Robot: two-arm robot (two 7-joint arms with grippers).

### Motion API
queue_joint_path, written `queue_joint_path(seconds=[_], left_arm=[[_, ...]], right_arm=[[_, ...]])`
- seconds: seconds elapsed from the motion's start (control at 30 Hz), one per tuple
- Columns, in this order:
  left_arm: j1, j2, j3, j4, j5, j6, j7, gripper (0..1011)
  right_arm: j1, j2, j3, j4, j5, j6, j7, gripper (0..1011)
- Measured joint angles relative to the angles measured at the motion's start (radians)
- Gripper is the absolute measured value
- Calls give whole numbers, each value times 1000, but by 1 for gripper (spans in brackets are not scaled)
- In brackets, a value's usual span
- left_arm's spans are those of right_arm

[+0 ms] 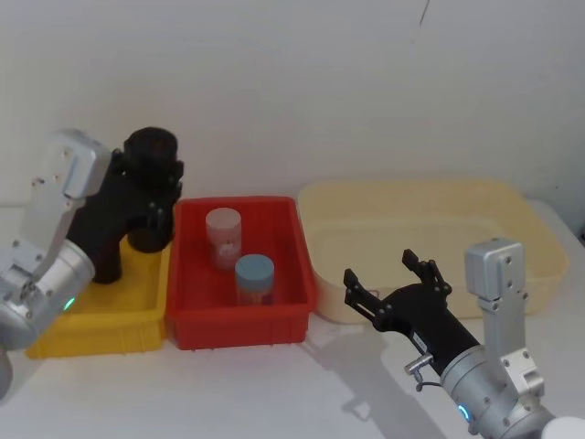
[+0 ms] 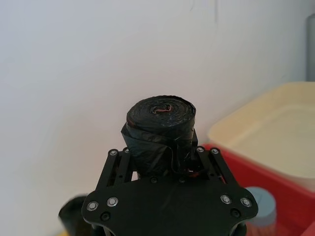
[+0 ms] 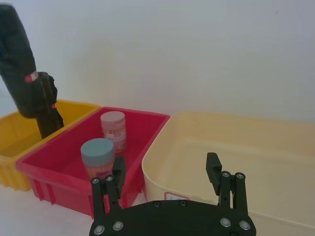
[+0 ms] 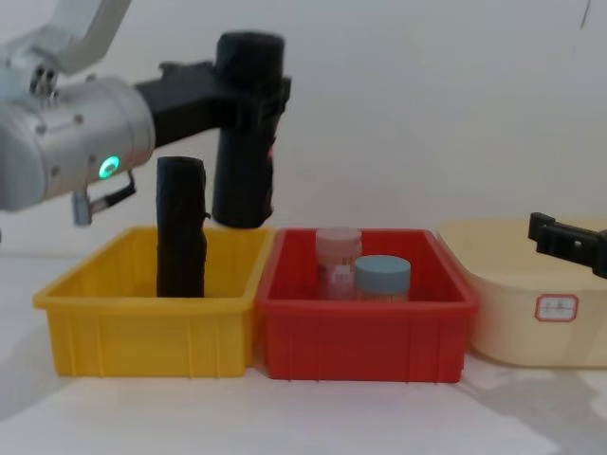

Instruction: Pick up the garbage bag with the one hand and transfer it to the other hand.

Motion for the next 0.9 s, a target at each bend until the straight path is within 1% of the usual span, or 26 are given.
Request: queue_joint_path(seconds=[0.23,0.3,0.4,0.5,0.6,0.7,0.73,0.83,0.87,0.9], left_arm=[[-34,-5,23,-17,3,9,-50,498],[-46,-12,34,-16,2,10,-70,498],[-71,-30,56,2,-4,9,-104,497],[-87,-43,70,22,-10,5,-126,497],[-113,-70,93,62,-22,-9,-162,497],[-133,-91,108,96,-33,-20,-187,498],[-143,-104,117,119,-39,-28,-200,497],[-163,-129,131,161,-51,-43,-225,497],[-176,-146,140,192,-59,-53,-238,498],[-181,-153,143,205,-63,-58,-245,497]], right_arm=[[0,0,0,0,0,0,0,1001],[0,0,0,0,0,0,0,1001],[0,0,0,0,0,0,0,1001],[0,0,0,0,0,0,0,1001],[0,0,0,0,0,0,0,1001],[0,0,0,0,0,0,0,1001],[0,0,0,0,0,0,0,1000],[0,0,0,0,0,0,0,1001],[0,0,0,0,0,0,0,1001],[0,0,0,0,0,0,0,1001]])
